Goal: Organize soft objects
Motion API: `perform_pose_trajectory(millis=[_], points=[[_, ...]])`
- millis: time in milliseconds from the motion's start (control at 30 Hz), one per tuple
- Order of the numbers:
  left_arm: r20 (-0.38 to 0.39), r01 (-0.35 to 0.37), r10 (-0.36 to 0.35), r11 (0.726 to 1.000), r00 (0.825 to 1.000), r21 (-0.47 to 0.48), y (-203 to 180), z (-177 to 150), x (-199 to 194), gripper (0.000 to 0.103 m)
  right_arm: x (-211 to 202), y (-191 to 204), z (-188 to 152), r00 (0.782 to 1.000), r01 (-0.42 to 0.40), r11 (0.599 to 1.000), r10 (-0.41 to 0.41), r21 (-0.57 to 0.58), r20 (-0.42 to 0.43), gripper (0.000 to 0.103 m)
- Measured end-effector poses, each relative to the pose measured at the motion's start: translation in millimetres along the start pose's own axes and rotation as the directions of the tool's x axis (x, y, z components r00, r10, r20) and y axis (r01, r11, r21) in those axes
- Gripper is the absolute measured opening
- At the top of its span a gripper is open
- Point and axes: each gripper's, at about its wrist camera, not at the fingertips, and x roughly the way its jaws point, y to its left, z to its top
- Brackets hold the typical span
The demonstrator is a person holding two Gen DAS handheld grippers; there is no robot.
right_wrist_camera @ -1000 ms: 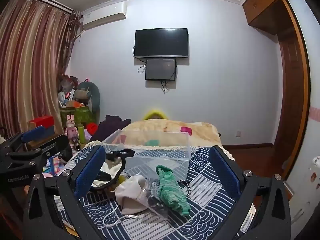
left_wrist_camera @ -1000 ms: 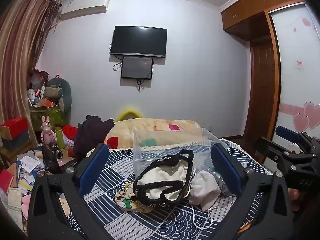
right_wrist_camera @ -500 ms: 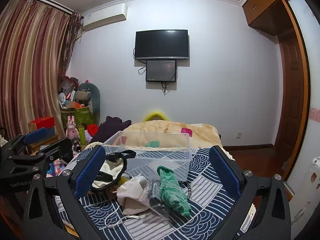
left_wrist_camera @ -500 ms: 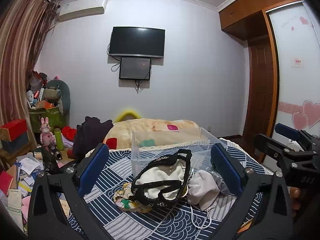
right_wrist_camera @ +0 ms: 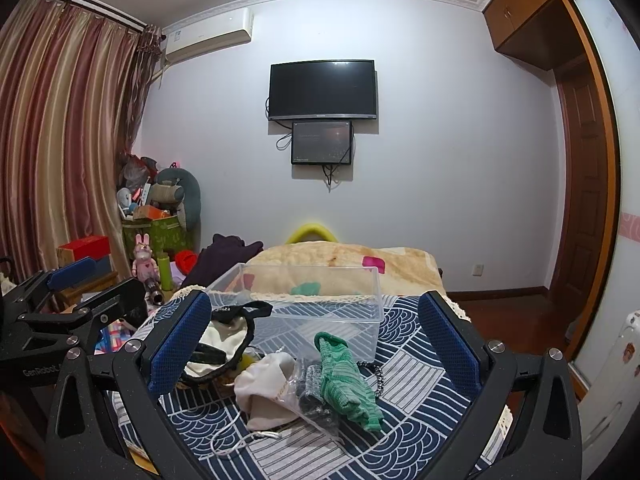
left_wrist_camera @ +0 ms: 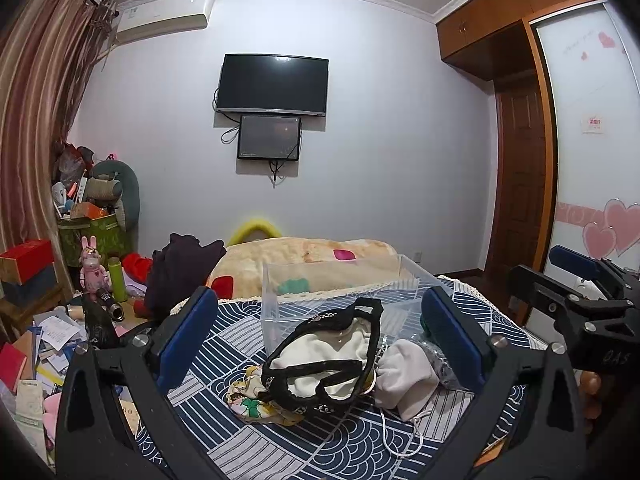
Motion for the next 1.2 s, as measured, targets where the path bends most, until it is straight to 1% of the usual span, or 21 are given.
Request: perform_pose_trajectory(millis=[1200], points=[[0.008,0.005,-0.005,1.0,1.0,0.0,-5.1,2.4,-3.8,0.103,-0.6,-2.6,0.4,1.0,0.008,1.0,-0.008,0.008,-0.002,0.103]])
